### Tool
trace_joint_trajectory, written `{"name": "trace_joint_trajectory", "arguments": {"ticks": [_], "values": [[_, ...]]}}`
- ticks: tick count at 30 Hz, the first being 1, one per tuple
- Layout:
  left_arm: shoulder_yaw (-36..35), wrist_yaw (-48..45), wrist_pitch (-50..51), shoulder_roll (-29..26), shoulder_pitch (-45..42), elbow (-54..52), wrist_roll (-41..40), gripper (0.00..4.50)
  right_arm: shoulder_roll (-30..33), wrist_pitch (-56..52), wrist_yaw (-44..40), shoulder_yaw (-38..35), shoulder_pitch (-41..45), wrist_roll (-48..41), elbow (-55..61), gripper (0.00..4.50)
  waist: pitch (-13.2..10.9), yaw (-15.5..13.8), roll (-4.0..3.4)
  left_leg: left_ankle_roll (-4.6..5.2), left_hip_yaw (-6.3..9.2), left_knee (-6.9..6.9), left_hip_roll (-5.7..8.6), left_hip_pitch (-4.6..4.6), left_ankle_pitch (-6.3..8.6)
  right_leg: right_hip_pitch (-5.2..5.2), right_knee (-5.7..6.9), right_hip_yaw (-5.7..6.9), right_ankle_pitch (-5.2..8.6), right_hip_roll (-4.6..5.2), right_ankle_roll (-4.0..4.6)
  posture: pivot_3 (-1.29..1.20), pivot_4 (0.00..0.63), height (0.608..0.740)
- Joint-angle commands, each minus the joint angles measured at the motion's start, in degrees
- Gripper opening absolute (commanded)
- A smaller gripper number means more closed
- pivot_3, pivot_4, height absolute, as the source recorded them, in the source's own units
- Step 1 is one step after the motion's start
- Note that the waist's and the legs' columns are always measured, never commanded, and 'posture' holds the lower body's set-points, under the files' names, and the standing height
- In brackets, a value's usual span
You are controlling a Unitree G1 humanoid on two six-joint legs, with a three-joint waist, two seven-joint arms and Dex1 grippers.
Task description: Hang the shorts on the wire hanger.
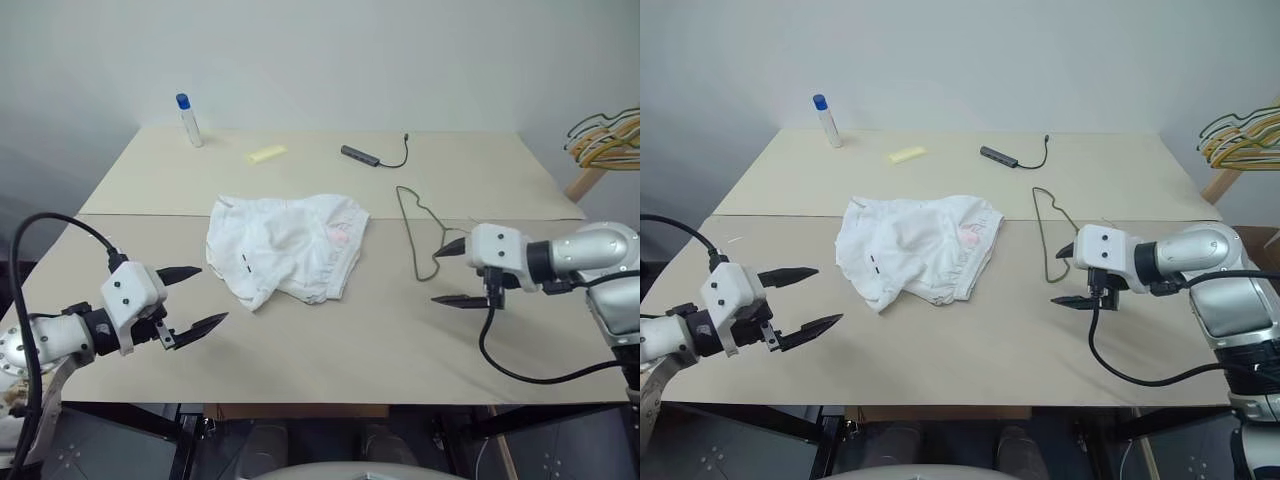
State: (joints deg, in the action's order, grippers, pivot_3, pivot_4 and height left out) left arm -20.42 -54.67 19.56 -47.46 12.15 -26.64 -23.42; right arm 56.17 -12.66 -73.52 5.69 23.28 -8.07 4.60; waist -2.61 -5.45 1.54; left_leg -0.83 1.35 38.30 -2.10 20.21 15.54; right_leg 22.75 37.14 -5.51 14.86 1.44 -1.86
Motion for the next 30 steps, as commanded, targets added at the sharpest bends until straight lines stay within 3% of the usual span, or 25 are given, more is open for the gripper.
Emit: {"name": "trace_joint_trajectory", "arguments": {"ticks": [1,17,21,25,30], "values": [[-2.0,1.8,1.6,-0.1,-1.8,-2.3,-2.1,4.5,0.1,-0.5,0.1,-1.2,1.2,-1.2,1.1,4.47,0.0,0.0,0.0,0.0,0.0,0.0,0.0,0.0,0.0,0.0,0.0,0.0,0.0,0.0,0.0,0.23,0.0,0.74],[2.5,-1.7,-1.0,-4.7,1.7,-0.4,4.6,4.5,-1.0,-0.9,3.1,-0.3,0.3,0.9,3.7,4.47,0.0,0.4,-0.01,0.0,-0.02,0.0,0.0,0.0,0.0,0.03,-0.01,-0.01,0.01,0.0,0.01,0.17,0.0,0.74],[1.4,-4.9,-0.6,-5.9,4.0,-1.0,2.7,4.5,-2.3,-2.6,4.5,0.9,1.2,1.5,5.6,4.47,0.0,1.2,-0.01,0.0,-0.04,0.0,-0.02,0.04,0.0,0.1,0.0,-0.02,0.01,0.0,0.02,0.15,0.0,0.74],[1.7,-6.5,-0.3,-7.9,4.5,-0.4,3.8,4.5,-6.1,-4.0,6.9,4.8,2.2,3.0,9.4,4.47,0.0,2.0,-0.01,0.0,-0.04,-0.01,-0.07,0.04,0.0,0.11,0.0,0.0,0.02,-0.03,0.02,0.14,0.0,0.74],[3.1,-7.3,-1.8,-10.2,5.2,2.5,7.6,4.5,-13.4,-2.4,12.0,14.7,5.6,13.1,7.1,4.47,0.0,3.3,-0.01,0.0,-0.08,-0.05,-0.07,0.04,0.0,0.18,0.02,-0.02,0.01,-0.04,0.03,0.13,0.0,0.74]]}}
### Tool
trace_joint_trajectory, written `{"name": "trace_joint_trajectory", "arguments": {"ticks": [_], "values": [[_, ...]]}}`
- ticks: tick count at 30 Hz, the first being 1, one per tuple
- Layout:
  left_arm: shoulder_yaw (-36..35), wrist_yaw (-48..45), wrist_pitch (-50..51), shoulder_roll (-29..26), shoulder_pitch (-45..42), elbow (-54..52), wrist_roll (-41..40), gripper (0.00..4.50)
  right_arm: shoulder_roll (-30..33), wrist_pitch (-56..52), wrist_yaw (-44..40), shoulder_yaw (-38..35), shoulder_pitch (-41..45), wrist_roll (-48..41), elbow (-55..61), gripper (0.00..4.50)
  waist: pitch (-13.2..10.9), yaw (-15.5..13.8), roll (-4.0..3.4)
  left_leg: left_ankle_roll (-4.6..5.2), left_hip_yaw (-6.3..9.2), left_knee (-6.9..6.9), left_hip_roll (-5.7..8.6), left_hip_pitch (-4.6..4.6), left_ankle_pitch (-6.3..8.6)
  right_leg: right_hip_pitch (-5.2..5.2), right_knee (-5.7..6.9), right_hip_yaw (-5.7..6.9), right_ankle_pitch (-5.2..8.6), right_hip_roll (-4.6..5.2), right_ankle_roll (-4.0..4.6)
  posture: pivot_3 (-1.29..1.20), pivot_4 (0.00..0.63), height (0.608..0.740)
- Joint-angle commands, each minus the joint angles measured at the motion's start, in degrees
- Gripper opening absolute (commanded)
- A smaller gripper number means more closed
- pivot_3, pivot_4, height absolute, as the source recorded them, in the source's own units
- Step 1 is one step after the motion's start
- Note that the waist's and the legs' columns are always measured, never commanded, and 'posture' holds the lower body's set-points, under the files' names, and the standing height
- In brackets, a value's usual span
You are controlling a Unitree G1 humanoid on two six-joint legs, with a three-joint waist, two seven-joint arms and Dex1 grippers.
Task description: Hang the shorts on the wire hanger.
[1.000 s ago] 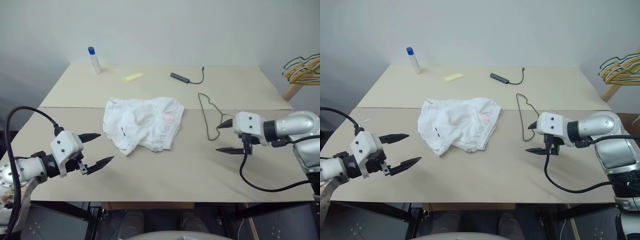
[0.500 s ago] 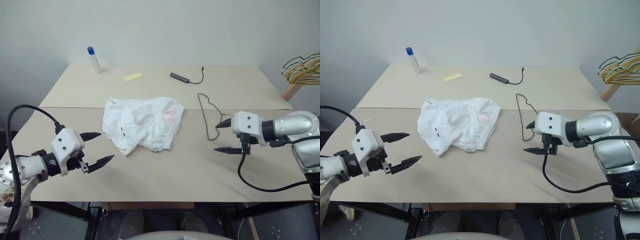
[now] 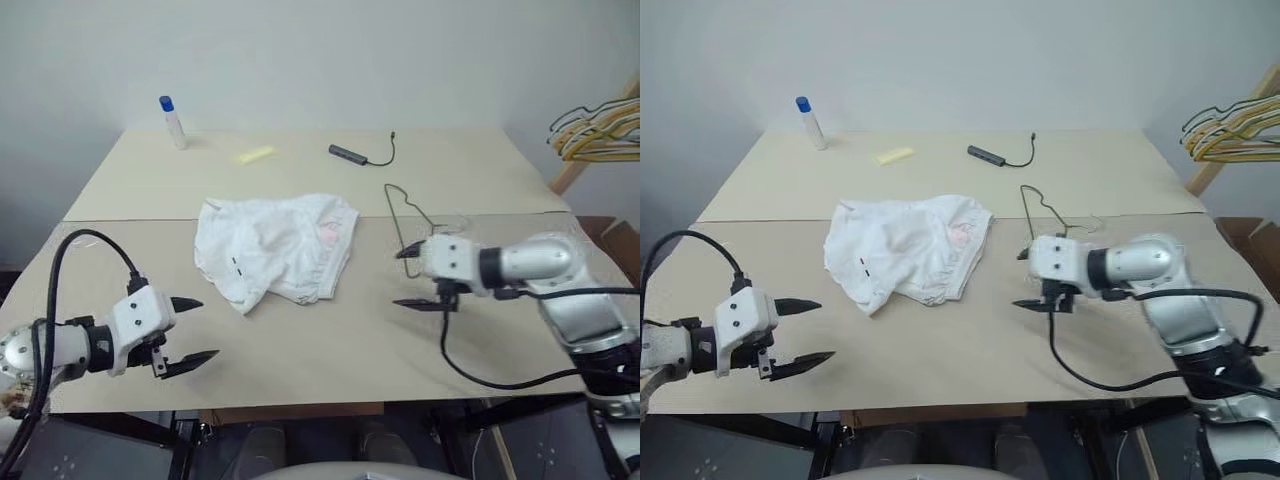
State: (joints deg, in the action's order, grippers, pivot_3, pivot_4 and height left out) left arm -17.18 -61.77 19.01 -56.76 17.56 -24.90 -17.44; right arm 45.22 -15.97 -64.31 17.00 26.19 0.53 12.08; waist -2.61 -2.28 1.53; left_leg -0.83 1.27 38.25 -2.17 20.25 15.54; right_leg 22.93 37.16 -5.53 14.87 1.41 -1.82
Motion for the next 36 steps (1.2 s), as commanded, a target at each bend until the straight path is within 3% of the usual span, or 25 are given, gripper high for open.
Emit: {"name": "trace_joint_trajectory", "arguments": {"ticks": [1,9,17,20,31,36], "values": [[-0.5,-0.4,-1.4,-1.1,-0.1,1.2,1.7,4.5,-4.4,1.1,4.0,5.0,3.6,6.2,-1.4,4.47,0.0,0.3,0.0,0.0,0.0,-0.01,0.0,0.03,0.0,0.04,0.0,0.0,0.0,0.0,0.0,0.13,0.0,0.74],[-5.7,-3.8,-2.8,-3.7,3.4,5.3,2.8,4.5,-13.6,6.7,8.3,12.9,9.0,14.5,-9.8,4.47,0.0,0.2,-0.01,-0.01,-0.03,-0.04,0.0,0.15,0.0,0.18,0.04,-0.01,-0.13,0.0,0.25,0.13,0.0,0.74],[-9.2,-4.1,-1.9,-2.2,3.8,5.7,1.5,4.5,-19.7,9.5,11.5,17.2,12.0,20.8,-18.3,4.47,0.0,0.1,0.01,-0.01,-0.04,-0.04,-0.03,0.11,0.0,0.17,0.09,0.01,-0.15,-0.01,0.31,0.15,0.0,0.74],[-10.6,-3.9,-1.5,-0.9,4.1,5.6,0.3,4.5,-21.2,9.7,12.8,17.5,12.2,22.2,-21.0,3.91,0.0,0.2,0.01,-0.01,-0.03,-0.05,-0.04,0.09,0.0,0.17,0.11,0.0,-0.15,-0.02,0.3,0.16,0.0,0.74],[-7.3,-2.7,-1.5,2.1,1.6,6.2,-1.2,4.5,-23.4,11.1,13.7,18.5,11.9,25.4,-23.2,0.14,0.0,0.1,0.01,-0.01,-0.02,-0.05,-0.02,0.07,0.0,0.16,0.18,0.01,-0.14,-0.02,0.31,0.15,0.0,0.74],[-3.8,0.5,-0.6,5.4,-2.7,6.2,-1.8,4.5,-23.3,11.2,14.0,17.3,10.8,25.2,-23.0,0.06,0.0,0.1,0.04,-0.02,-0.02,-0.05,-0.01,0.05,-0.01,0.17,0.23,-0.01,-0.15,-0.02,0.33,0.15,0.0,0.74]]}}
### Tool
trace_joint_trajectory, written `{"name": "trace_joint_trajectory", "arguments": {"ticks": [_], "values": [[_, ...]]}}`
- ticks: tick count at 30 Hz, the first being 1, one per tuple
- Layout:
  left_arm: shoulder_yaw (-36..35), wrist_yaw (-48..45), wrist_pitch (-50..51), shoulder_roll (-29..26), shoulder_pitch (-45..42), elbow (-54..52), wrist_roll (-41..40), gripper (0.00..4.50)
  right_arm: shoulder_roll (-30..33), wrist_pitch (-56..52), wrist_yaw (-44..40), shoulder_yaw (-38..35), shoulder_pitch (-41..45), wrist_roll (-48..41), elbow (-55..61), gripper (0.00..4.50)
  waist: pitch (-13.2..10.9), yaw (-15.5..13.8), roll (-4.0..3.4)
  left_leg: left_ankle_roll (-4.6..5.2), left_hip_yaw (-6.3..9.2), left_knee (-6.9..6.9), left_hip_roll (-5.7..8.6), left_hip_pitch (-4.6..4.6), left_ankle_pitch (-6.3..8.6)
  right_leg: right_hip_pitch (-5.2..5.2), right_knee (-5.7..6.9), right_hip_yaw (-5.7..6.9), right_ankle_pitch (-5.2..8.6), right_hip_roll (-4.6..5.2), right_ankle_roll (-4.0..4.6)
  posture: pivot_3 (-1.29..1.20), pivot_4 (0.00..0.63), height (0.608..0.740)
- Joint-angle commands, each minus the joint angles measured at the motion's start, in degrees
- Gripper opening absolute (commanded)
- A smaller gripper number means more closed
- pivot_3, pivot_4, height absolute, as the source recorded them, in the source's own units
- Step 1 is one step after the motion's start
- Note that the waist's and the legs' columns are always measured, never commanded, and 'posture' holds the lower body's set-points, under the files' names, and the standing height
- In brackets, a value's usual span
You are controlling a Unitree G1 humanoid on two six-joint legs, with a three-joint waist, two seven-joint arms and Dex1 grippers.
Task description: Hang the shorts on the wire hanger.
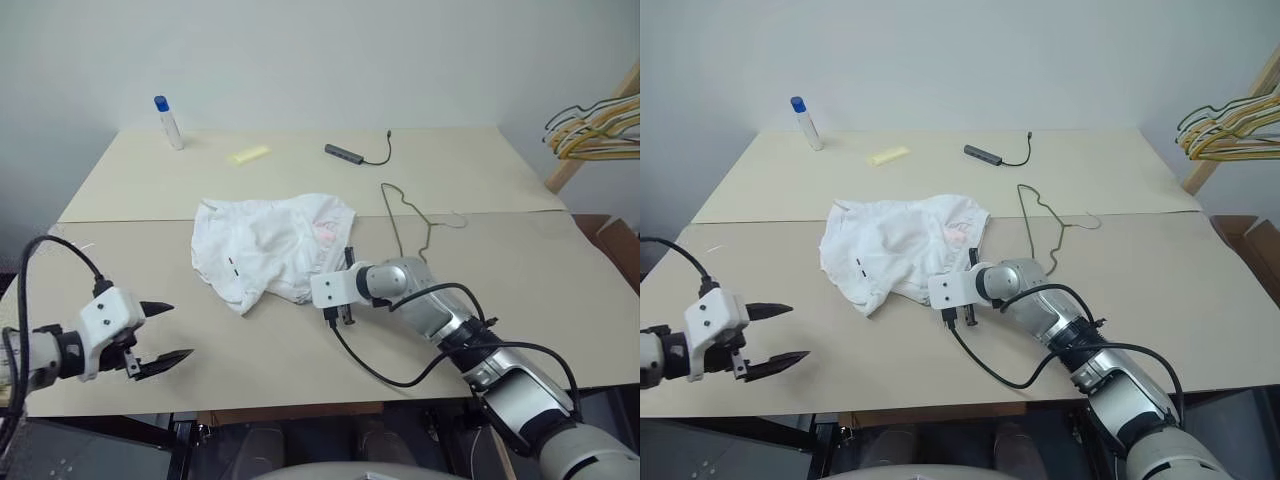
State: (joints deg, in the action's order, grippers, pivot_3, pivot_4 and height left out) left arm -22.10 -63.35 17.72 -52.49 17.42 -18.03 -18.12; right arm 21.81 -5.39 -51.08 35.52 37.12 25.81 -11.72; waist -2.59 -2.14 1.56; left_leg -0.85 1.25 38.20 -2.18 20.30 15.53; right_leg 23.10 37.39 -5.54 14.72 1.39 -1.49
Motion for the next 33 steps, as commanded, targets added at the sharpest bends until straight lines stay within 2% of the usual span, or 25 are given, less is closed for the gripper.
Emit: {"name": "trace_joint_trajectory", "arguments": {"ticks": [1,4,8,13,17,23,27,33], "values": [[1.7,2.4,1.3,1.7,-3.3,-0.7,-1.6,4.5,0.0,0.6,1.0,-1.4,-0.2,-0.1,0.8,0.06,0.0,0.0,0.02,0.0,0.01,0.0,0.01,0.0,0.0,0.01,0.06,0.0,0.0,0.0,0.02,0.15,0.0,0.74],[5.9,3.9,3.9,5.9,-6.6,-0.7,-4.2,4.5,0.5,0.9,0.7,-1.4,-0.9,-0.2,1.7,0.06,0.0,-0.1,0.0,0.0,0.02,0.0,0.04,-0.03,0.0,0.01,0.16,-0.01,0.0,0.01,0.07,0.15,0.0,0.74],[11.1,6.8,4.5,9.4,-10.5,1.6,-2.0,4.5,0.5,1.2,1.0,-1.2,-0.8,0.1,1.4,0.06,0.1,-0.1,0.07,0.0,0.05,0.01,0.07,-0.05,0.0,0.0,0.24,-0.02,-0.01,0.01,0.08,0.14,0.0,0.74],[19.6,11.9,-1.1,11.2,-13.5,6.3,7.5,4.5,-0.2,2.0,2.0,-1.5,-0.5,-0.1,0.9,0.06,0.1,0.1,0.07,-0.01,0.07,0.01,0.08,-0.06,0.0,0.02,0.24,-0.02,-0.02,0.0,0.12,0.12,0.0,0.74],[21.9,17.6,-3.2,13.8,-15.8,9.2,12.1,4.5,-0.5,1.6,1.8,-1.7,-0.6,-0.4,1.1,0.06,0.1,0.0,0.09,-0.01,0.08,0.01,0.08,-0.04,-0.01,0.02,0.24,-0.02,-0.03,0.0,0.13,0.12,0.0,0.74],[23.7,19.1,-4.2,15.2,-16.7,11.6,13.8,4.5,-0.5,2.1,2.3,-1.6,-1.0,-0.1,0.8,0.06,0.1,0.1,0.09,-0.01,0.08,0.01,0.09,-0.05,-0.01,0.02,0.26,-0.03,-0.03,0.0,0.14,0.11,0.0,0.74],[24.5,18.5,-3.2,14.9,-17.3,12.0,13.7,3.68,-0.4,2.0,2.3,-1.7,-1.0,-0.1,0.8,0.0,0.1,0.1,0.09,-0.01,0.08,0.01,0.09,-0.09,-0.01,0.0,0.28,-0.03,-0.04,0.0,0.14,0.11,0.0,0.74],[24.2,19.5,-3.2,15.3,-17.7,12.9,13.6,1.72,-0.3,2.0,2.4,-1.8,-1.0,-0.1,0.6,0.0,0.1,0.1,0.09,-0.01,0.09,0.01,0.09,-0.09,-0.01,0.0,0.29,-0.02,-0.03,-0.01,0.14,0.12,0.0,0.74]]}}
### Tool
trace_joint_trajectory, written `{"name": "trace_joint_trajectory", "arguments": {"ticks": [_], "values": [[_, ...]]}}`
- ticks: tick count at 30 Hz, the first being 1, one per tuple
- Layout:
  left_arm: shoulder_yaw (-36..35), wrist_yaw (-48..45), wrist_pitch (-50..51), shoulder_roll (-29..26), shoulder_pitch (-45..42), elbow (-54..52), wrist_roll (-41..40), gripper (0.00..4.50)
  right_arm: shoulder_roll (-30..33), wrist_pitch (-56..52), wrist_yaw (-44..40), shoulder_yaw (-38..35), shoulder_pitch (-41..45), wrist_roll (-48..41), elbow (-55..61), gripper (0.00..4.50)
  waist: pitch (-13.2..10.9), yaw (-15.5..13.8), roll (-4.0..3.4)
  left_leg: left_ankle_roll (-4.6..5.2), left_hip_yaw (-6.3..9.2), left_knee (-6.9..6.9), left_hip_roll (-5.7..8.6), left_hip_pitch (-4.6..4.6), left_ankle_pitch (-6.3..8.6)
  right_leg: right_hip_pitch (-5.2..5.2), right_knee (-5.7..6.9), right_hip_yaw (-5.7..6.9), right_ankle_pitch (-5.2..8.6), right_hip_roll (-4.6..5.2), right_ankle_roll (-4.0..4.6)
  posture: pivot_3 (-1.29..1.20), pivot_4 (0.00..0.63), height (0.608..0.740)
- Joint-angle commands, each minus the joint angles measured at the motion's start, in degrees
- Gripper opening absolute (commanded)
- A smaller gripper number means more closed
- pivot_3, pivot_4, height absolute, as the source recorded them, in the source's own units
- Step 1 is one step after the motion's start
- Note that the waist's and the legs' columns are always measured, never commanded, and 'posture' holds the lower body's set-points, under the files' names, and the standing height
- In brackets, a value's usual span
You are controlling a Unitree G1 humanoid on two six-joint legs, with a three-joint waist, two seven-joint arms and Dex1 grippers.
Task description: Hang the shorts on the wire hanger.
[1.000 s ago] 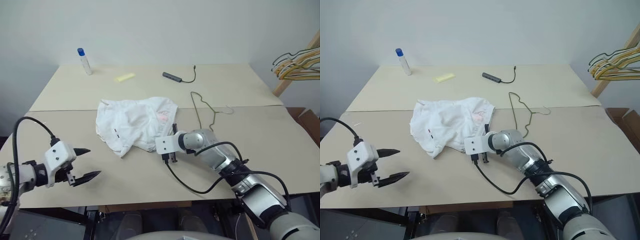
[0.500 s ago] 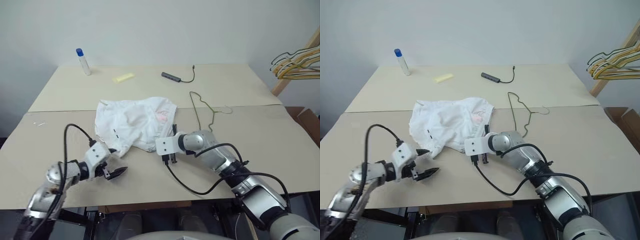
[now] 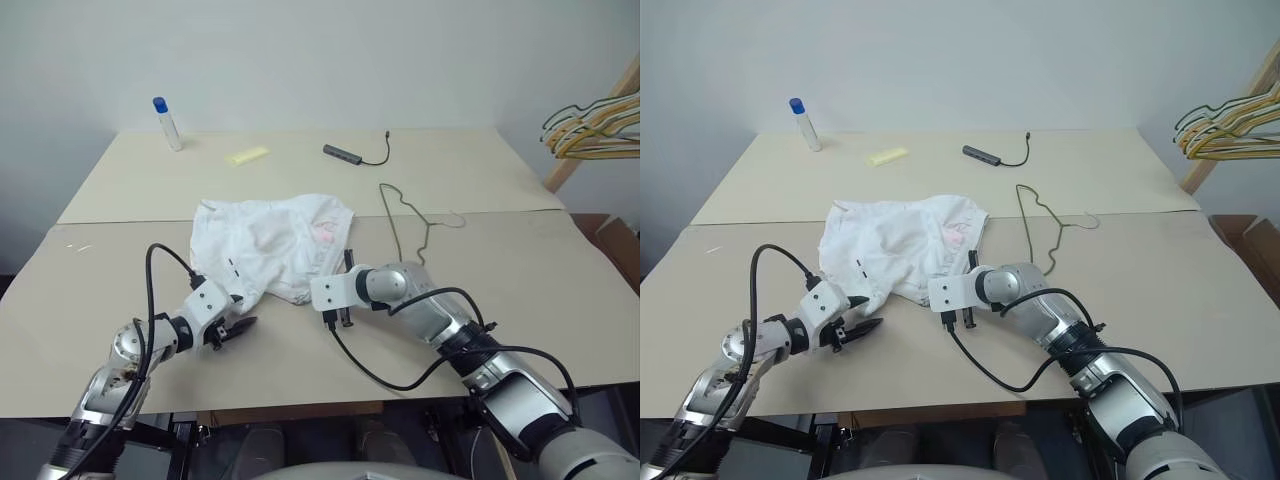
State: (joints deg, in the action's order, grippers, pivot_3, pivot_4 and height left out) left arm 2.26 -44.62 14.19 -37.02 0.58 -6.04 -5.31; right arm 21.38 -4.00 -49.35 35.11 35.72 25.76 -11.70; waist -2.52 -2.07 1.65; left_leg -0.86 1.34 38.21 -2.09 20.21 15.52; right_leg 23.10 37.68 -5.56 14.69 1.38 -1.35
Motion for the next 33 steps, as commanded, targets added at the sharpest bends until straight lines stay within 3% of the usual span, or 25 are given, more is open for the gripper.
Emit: {"name": "trace_joint_trajectory", "arguments": {"ticks": [1,5,6,14,23,28,33], "values": [[-0.1,0.8,0.2,-0.2,-1.0,1.3,0.8,1.37,0.1,0.6,0.6,-1.3,0.4,0.0,0.5,0.0,0.0,0.0,0.0,0.0,0.0,0.0,0.0,0.0,0.0,0.0,0.0,0.0,0.0,0.0,0.0,0.12,0.0,0.74],[0.3,1.8,0.7,-0.2,-1.7,3.0,1.8,0.08,0.3,0.7,0.7,-1.3,0.2,0.0,0.4,0.0,0.0,0.0,0.0,0.0,0.01,0.0,0.0,0.0,0.0,0.0,0.0,0.01,0.0,0.0,0.0,0.11,0.0,0.74],[0.0,1.8,0.6,-0.2,-1.6,3.0,1.6,0.03,0.4,0.8,0.7,-1.4,0.2,0.0,0.3,0.0,0.0,0.0,-0.01,0.0,0.01,0.0,0.0,-0.01,0.0,0.0,0.0,0.01,0.0,0.0,0.0,0.11,0.0,0.74],[-2.5,1.9,-2.9,-4.1,-0.3,2.4,3.3,0.03,3.9,3.1,1.8,-3.8,1.1,-0.2,-1.1,0.0,0.0,0.0,-0.01,0.0,0.01,0.0,0.0,0.0,0.0,0.0,0.01,0.01,0.0,0.0,0.0,0.11,0.0,0.74],[-20.9,-11.6,-5.7,-15.4,13.2,-7.0,-8.4,0.03,17.8,12.3,-2.8,-11.1,-1.5,-5.8,4.6,0.0,-0.1,0.5,-0.04,0.0,-0.04,-0.01,-0.02,0.09,0.0,0.07,-0.1,0.01,0.1,0.06,-0.07,0.12,0.0,0.74],[-26.9,-20.0,-1.2,-18.8,22.9,-16.6,-14.5,0.03,26.9,10.3,-16.9,-11.7,-7.6,-13.7,16.4,0.0,-0.1,0.6,-0.08,0.0,-0.06,-0.03,-0.04,0.05,0.0,0.02,-0.11,0.01,0.35,0.07,-0.36,0.13,0.0,0.74],[-27.6,-25.4,-0.9,-21.7,32.7,-19.4,-11.4,0.03,31.3,7.5,-24.4,-10.8,-11.5,-17.2,23.4,0.0,-0.1,1.2,-0.09,0.01,-0.12,-0.03,-0.07,-0.05,0.01,-0.04,-0.1,0.0,0.42,0.08,-0.37,0.13,0.0,0.74]]}}
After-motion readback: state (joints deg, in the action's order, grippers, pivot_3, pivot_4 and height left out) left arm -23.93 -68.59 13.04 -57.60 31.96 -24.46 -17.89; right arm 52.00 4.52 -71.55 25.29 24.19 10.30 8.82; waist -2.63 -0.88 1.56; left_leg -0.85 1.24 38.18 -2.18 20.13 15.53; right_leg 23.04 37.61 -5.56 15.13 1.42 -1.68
